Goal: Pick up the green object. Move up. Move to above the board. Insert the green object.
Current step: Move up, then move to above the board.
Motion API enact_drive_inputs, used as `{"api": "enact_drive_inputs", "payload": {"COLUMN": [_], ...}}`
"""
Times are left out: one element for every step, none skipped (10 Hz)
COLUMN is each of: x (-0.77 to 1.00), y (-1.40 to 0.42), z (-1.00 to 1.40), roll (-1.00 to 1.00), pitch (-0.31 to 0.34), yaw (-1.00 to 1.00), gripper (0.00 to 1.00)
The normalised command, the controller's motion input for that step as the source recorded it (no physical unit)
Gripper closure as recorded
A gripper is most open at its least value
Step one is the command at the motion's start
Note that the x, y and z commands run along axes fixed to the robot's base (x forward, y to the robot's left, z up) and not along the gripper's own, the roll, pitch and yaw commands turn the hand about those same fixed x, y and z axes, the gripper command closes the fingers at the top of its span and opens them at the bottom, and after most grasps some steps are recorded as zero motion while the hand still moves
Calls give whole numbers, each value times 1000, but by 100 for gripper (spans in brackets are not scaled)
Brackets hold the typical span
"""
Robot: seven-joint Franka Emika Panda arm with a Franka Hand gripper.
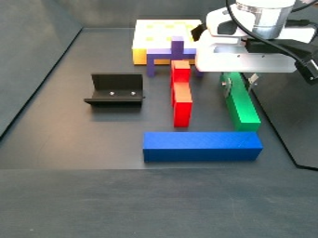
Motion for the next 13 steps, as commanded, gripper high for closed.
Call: {"api": "enact_drive_inputs", "payload": {"x": [0, 20, -17, -19, 0, -9, -45, -40, 15, 30, 17, 11, 19], "y": [0, -56, -56, -18, 0, 1, 7, 5, 4, 10, -5, -3, -3], "z": [833, 817, 674, 411, 1400, 1400, 1400, 1400, 1400, 1400, 1400, 689, 277], "roll": [0, -4, 8, 47, 0, 9, 44, 63, 14, 4, 4, 1, -4], "pitch": [0, 3, 39, 36, 0, 22, 55, 41, 57, 78, 87, 68, 51], "yaw": [0, 23, 25, 17, 0, -2, 3, 8, 3, -2, -1, 3, 3], "gripper": [100, 100, 100, 100, 100, 100, 100, 100, 100, 100, 100, 100, 100]}}
